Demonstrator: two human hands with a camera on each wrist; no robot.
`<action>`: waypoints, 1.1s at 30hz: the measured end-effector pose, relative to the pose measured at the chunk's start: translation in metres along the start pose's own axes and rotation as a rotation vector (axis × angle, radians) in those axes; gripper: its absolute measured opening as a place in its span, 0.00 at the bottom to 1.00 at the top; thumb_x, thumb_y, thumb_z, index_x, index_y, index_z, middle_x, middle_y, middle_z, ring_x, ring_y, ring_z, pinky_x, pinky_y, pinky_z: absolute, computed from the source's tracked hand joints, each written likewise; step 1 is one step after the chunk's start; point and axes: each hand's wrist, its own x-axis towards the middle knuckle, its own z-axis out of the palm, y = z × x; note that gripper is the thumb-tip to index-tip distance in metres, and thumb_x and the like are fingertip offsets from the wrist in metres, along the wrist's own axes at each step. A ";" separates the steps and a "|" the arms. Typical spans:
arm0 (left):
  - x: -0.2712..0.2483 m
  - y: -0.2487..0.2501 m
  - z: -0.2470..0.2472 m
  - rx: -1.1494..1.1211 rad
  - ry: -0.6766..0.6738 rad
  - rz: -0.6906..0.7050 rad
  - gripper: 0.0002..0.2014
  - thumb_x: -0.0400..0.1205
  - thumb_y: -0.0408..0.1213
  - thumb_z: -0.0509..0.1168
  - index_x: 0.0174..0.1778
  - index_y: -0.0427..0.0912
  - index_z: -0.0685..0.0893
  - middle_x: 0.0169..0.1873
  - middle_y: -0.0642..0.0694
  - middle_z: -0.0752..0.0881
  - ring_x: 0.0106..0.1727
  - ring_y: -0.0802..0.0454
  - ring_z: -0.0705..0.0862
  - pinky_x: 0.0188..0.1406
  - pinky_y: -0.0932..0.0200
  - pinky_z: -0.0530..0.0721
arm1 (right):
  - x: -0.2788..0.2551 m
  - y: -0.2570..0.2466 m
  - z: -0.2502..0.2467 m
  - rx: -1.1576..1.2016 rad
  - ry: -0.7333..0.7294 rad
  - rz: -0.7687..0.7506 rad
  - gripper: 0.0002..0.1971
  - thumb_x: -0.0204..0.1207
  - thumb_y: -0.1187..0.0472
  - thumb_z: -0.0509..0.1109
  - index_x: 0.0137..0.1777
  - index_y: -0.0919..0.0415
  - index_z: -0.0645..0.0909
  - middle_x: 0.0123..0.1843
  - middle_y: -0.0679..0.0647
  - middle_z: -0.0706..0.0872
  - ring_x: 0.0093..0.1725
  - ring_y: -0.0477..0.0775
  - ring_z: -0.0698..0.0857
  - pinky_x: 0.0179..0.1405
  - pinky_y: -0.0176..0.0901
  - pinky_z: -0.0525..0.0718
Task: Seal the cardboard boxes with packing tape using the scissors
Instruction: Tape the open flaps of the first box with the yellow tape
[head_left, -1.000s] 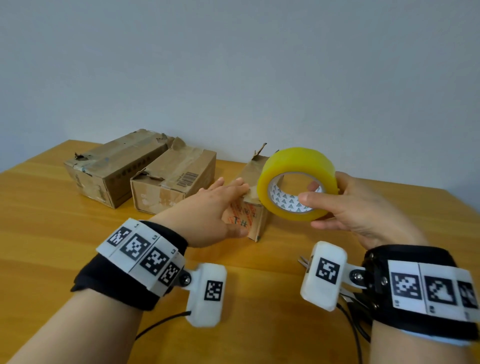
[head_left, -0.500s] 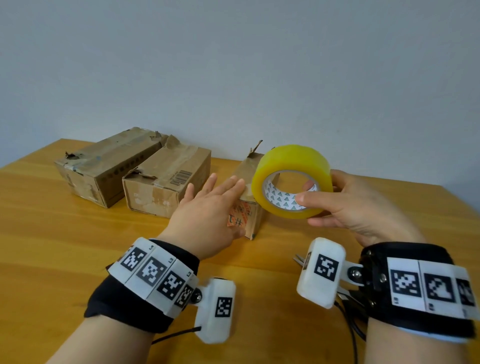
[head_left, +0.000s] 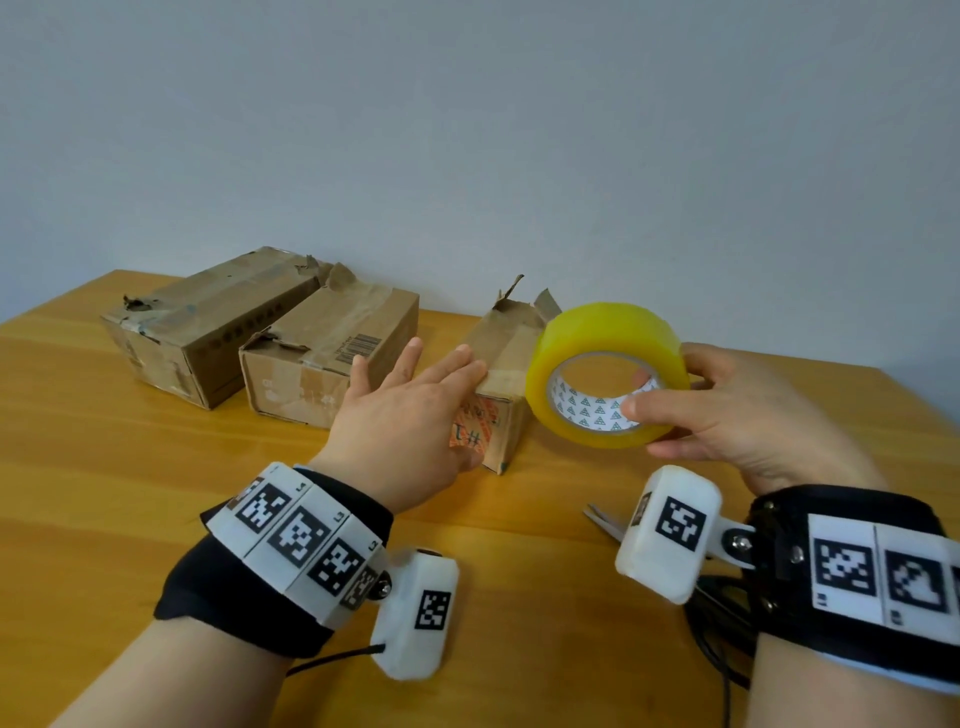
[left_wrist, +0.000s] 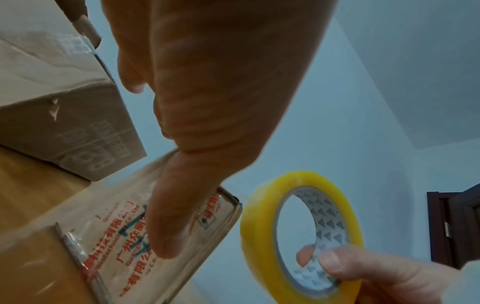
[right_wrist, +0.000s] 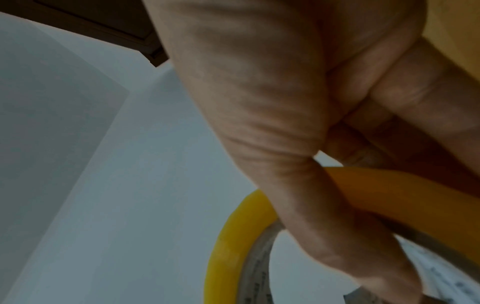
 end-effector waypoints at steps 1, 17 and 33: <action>0.000 0.000 0.000 -0.005 -0.007 0.001 0.42 0.81 0.60 0.65 0.85 0.66 0.46 0.85 0.66 0.43 0.87 0.49 0.38 0.81 0.26 0.40 | 0.000 0.001 -0.002 -0.007 -0.004 0.011 0.15 0.68 0.66 0.83 0.53 0.56 0.87 0.50 0.55 0.91 0.44 0.51 0.93 0.36 0.42 0.92; -0.001 0.027 -0.016 0.011 -0.075 0.144 0.51 0.83 0.60 0.60 0.84 0.44 0.27 0.83 0.46 0.26 0.82 0.48 0.24 0.82 0.41 0.29 | 0.007 0.006 0.001 -0.085 0.004 0.065 0.18 0.69 0.66 0.83 0.56 0.52 0.85 0.54 0.51 0.89 0.50 0.53 0.91 0.38 0.47 0.91; 0.004 0.031 -0.005 0.027 -0.080 0.188 0.39 0.87 0.48 0.59 0.87 0.43 0.43 0.87 0.44 0.45 0.87 0.48 0.43 0.84 0.53 0.44 | 0.011 0.022 -0.003 -0.099 -0.054 0.177 0.15 0.68 0.72 0.83 0.51 0.60 0.84 0.45 0.57 0.93 0.33 0.50 0.93 0.27 0.38 0.87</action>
